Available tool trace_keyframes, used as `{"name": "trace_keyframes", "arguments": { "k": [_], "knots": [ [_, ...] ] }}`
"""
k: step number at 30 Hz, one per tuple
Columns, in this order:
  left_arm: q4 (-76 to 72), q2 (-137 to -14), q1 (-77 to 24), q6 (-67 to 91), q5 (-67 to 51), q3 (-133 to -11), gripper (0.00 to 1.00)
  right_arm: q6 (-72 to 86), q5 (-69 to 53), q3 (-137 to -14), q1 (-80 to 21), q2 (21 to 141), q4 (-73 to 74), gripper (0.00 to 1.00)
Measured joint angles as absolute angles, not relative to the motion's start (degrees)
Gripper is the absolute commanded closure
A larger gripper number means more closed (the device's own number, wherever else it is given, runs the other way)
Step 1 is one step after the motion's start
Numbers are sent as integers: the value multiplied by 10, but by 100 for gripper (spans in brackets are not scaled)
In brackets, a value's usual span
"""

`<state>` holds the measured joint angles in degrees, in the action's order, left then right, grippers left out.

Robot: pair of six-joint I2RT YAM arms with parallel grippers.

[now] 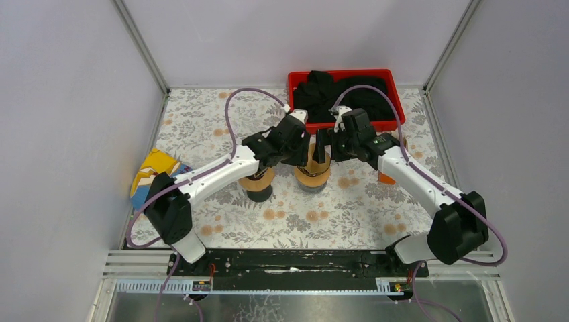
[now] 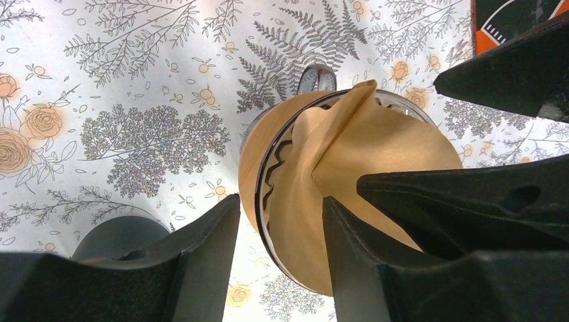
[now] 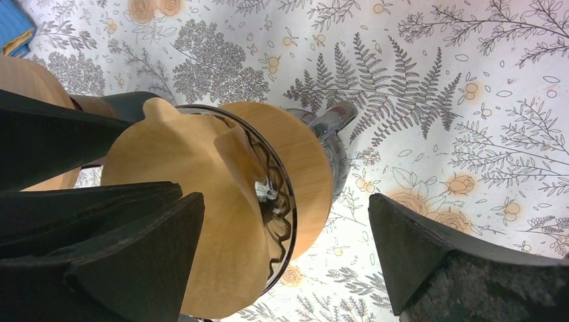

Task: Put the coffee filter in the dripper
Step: Adjust the coffee filter in the coffee dripper, then reset both arms

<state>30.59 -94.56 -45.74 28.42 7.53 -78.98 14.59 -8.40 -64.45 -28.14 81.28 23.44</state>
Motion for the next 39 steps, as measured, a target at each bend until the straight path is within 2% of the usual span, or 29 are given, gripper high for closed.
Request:
{"name": "trace_keyframes", "arguments": {
  "k": [13, 21, 29, 39],
  "knots": [
    [306, -890, -450, 284, 76, -808, 27, 145, -34, -644, -281, 737, 235, 0],
    [303, -764, -394, 276, 86, -799, 0, 138, 86, -632, -282, 616, 233, 1],
    [309, -634, -342, 263, 140, -735, 0, 128, 191, -591, -282, 495, 233, 1],
    [321, -463, -337, 238, 239, -657, 0, 116, 240, -554, -282, 366, 238, 1]
  ]
}}
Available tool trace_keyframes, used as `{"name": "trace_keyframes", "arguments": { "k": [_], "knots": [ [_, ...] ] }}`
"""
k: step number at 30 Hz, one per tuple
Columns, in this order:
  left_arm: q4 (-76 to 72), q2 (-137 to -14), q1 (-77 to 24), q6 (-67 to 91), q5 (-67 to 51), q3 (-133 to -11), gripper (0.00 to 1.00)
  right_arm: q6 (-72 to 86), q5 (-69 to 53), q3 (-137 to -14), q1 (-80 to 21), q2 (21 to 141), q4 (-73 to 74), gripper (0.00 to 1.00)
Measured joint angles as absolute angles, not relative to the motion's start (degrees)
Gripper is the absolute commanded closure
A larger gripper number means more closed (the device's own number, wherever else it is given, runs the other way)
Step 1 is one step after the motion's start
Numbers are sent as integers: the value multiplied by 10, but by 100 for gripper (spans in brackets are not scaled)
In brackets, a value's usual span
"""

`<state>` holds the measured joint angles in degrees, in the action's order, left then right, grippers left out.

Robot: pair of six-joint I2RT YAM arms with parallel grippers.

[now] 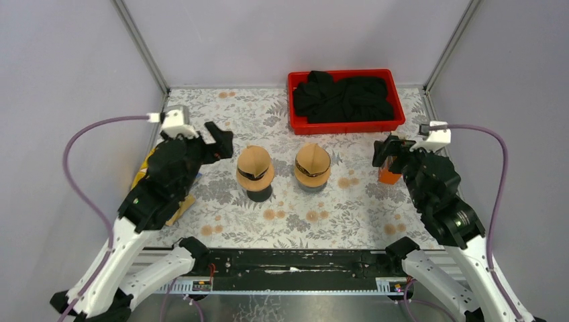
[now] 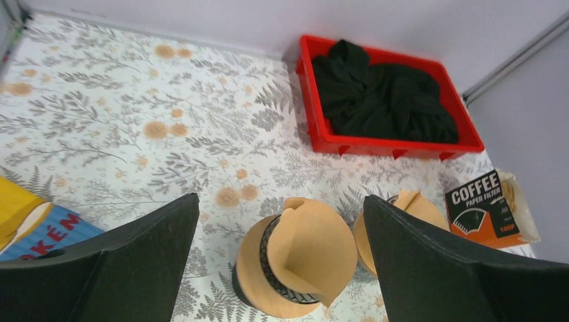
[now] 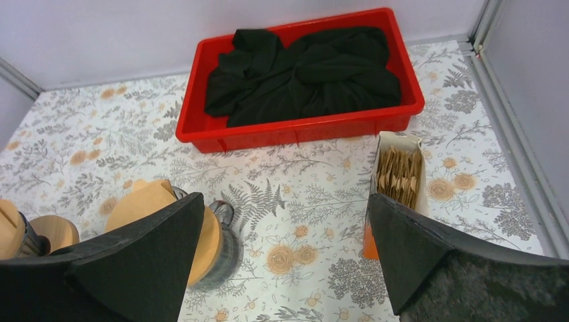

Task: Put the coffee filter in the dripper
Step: Reset both arms

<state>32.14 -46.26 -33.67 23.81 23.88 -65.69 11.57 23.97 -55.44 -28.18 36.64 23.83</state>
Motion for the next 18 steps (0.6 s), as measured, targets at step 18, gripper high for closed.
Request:
{"name": "trace_keyframes", "arguments": {
  "k": [18],
  "knots": [
    [281, -261, -336, 207, 297, -520, 0, 103, 265, -484, -282, 254, 233, 1]
  ]
}}
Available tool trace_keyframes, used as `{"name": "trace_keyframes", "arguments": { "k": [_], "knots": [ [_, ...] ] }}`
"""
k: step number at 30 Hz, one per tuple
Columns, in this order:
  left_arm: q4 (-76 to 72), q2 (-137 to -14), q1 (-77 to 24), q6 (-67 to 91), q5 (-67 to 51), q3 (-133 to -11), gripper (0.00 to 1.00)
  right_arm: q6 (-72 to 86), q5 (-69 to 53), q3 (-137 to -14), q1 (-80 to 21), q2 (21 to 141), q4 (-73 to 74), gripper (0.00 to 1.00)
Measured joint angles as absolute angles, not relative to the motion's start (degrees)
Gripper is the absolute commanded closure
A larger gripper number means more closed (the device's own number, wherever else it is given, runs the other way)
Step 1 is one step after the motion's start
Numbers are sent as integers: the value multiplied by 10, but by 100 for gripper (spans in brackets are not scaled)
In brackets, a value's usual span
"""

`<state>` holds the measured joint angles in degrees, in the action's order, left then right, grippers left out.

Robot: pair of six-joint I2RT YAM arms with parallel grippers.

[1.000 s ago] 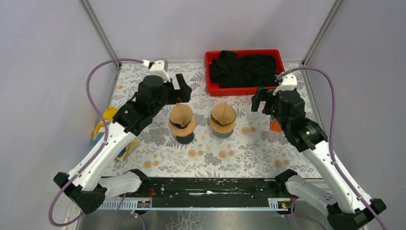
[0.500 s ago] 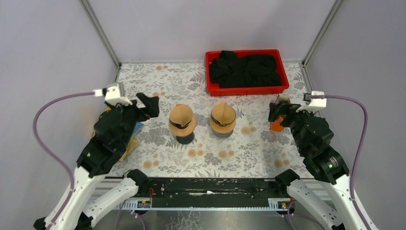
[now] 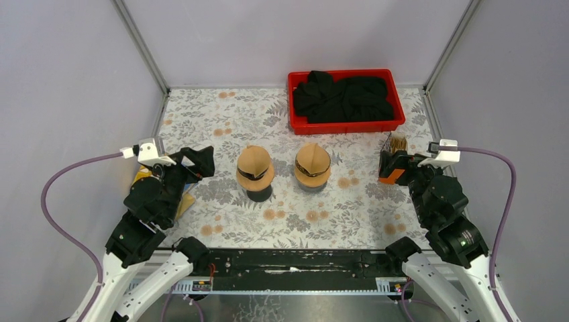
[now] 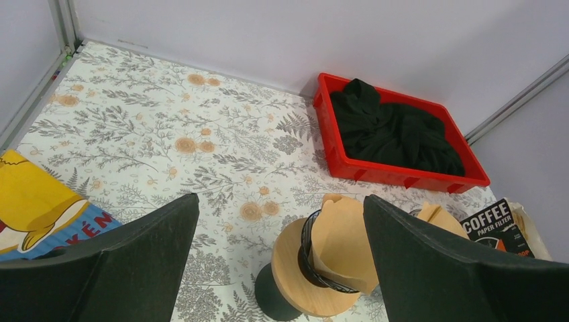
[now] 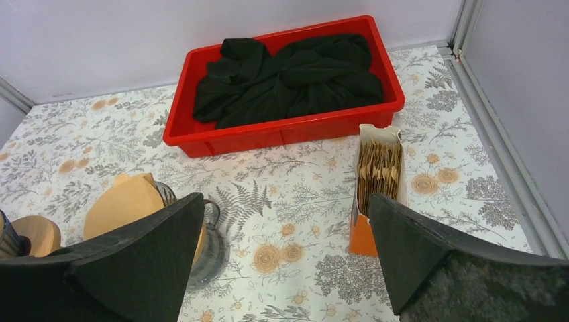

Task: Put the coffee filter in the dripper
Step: Reset both arms

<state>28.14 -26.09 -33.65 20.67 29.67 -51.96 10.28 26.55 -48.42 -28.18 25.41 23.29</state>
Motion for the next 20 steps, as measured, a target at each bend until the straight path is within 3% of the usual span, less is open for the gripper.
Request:
{"name": "trace_keyframes", "arguments": {
  "k": [20],
  "knots": [
    [266, -248, -305, 191, 276, -500, 0, 102, 270, -473, -282, 236, 232, 1]
  ]
}}
